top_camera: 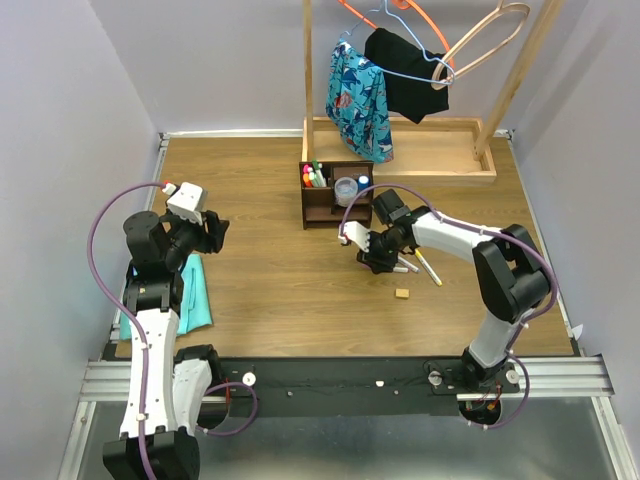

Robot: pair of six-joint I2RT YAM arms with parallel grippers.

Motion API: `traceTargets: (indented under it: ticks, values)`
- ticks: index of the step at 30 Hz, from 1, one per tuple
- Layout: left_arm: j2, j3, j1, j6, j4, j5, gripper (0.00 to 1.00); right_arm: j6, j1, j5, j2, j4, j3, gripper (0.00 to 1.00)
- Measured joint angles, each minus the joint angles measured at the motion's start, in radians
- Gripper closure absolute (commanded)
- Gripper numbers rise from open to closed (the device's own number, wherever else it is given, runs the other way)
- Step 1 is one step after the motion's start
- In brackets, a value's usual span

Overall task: Sort the stationery into containers
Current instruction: Pick up the pen from the center of the board.

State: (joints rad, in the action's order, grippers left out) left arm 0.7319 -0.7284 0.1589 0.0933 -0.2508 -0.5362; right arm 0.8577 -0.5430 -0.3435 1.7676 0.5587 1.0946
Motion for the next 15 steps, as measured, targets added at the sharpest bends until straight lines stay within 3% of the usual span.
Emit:
traceTargets:
  ticks: [15]
  values:
    - [0.04, 0.0, 0.019, 0.0, 0.002, 0.0, 0.35, -0.001, -0.034, -0.001, 0.018, -0.048, 0.0, 0.6]
